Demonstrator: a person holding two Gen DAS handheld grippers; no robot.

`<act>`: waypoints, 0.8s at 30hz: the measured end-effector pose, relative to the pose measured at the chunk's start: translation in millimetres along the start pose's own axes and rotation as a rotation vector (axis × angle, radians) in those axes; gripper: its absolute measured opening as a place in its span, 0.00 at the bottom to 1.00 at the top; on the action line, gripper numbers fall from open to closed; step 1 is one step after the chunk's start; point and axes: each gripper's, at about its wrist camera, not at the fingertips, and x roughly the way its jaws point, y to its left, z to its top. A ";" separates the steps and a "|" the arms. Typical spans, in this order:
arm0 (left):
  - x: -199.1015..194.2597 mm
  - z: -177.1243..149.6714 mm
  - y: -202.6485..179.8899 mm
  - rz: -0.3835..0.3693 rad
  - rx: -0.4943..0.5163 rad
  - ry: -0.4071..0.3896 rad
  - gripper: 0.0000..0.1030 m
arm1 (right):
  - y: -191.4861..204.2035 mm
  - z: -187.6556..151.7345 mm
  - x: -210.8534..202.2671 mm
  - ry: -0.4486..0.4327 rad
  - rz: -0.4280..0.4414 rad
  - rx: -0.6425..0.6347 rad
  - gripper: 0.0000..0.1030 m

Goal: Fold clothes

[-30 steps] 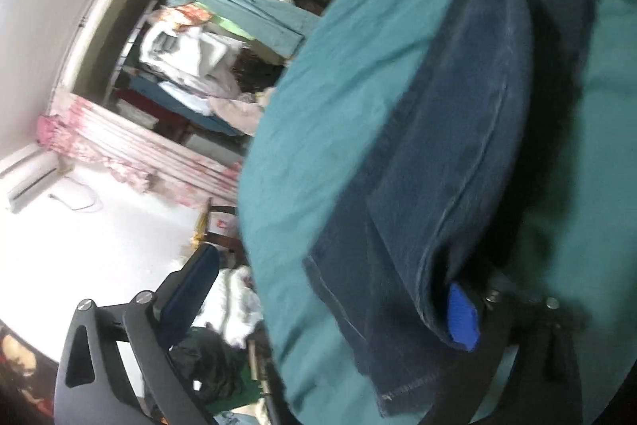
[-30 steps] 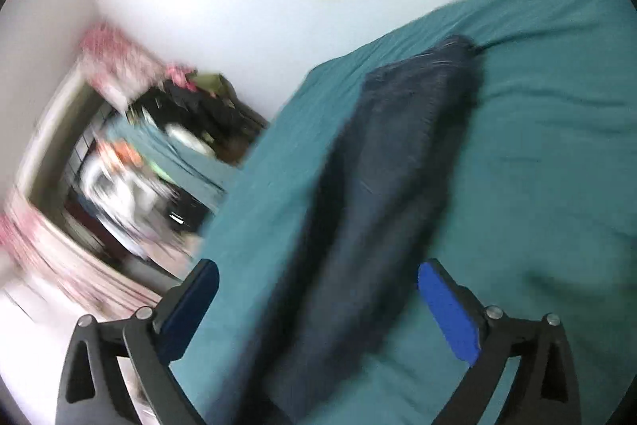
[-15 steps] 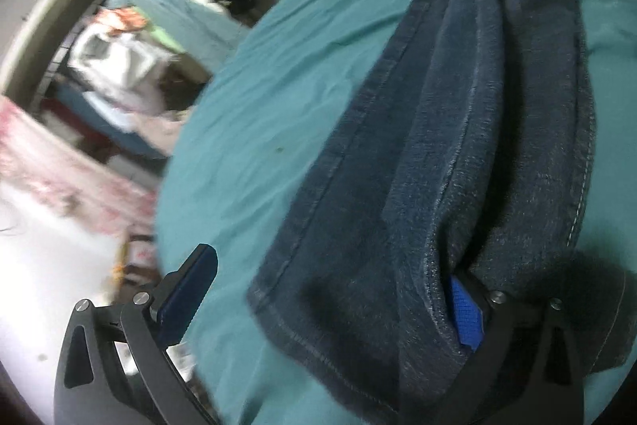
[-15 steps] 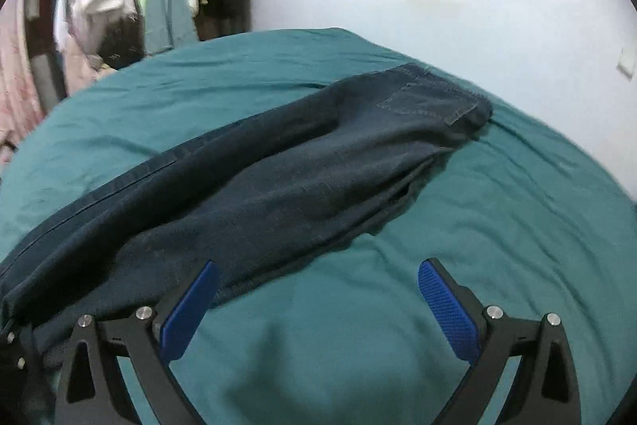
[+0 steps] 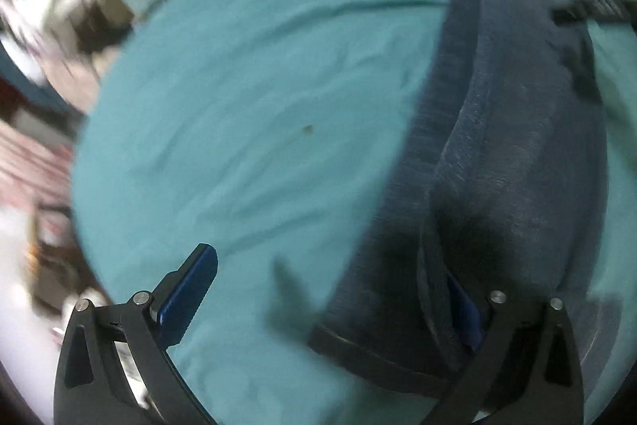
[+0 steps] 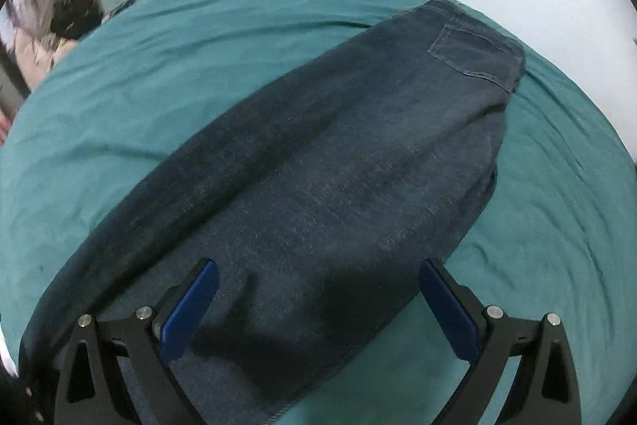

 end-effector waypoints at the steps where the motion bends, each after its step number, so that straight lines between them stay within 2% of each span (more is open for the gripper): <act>1: 4.3 2.8 9.3 -0.033 -0.016 0.020 1.00 | 1.0 -4.1 -2.8 0.009 0.000 0.025 0.98; 2: 8.4 1.1 16.5 -0.058 0.001 0.035 1.00 | 1.8 -9.1 -5.9 0.019 0.002 0.052 0.98; 5: 20.1 -23.2 29.3 -0.096 0.194 0.050 0.99 | 3.9 -40.3 -22.8 0.061 0.049 0.149 0.98; 9: 34.3 -55.3 47.9 -0.156 0.440 0.074 0.99 | 27.6 -100.3 -60.6 0.111 0.090 0.264 0.98; 12: 32.5 -72.6 73.6 -0.250 0.524 0.088 0.99 | 55.9 -147.7 -85.5 0.153 0.144 0.386 0.98; 14: 26.9 -68.0 86.6 -0.327 0.511 0.063 0.99 | 75.5 -176.1 -97.8 0.171 0.153 0.460 0.97; 15: 24.8 -61.6 90.2 -0.371 0.490 0.052 0.99 | 84.5 -188.1 -101.8 0.176 0.149 0.492 0.87; 16: 24.7 -52.7 89.9 -0.412 0.464 0.048 0.99 | 89.8 -195.1 -102.4 0.176 0.147 0.521 0.68; 17: 25.9 -43.5 86.1 -0.449 0.442 0.053 0.99 | 91.7 -197.9 -100.2 0.170 0.153 0.543 0.57; 18: 26.7 -34.8 79.3 -0.484 0.426 0.058 0.99 | 93.7 -200.8 -98.1 0.165 0.160 0.566 0.39; 19: 26.5 -26.8 71.1 -0.515 0.412 0.057 0.99 | 95.7 -203.7 -95.9 0.160 0.166 0.588 0.34; 21: 24.8 -15.6 54.7 -0.563 0.393 0.033 0.99 | 97.6 -205.7 -86.4 0.157 0.179 0.610 0.34; 24: 30.7 -15.3 30.9 -0.559 0.413 0.021 0.99 | 98.3 -204.4 -66.0 0.161 0.197 0.613 0.36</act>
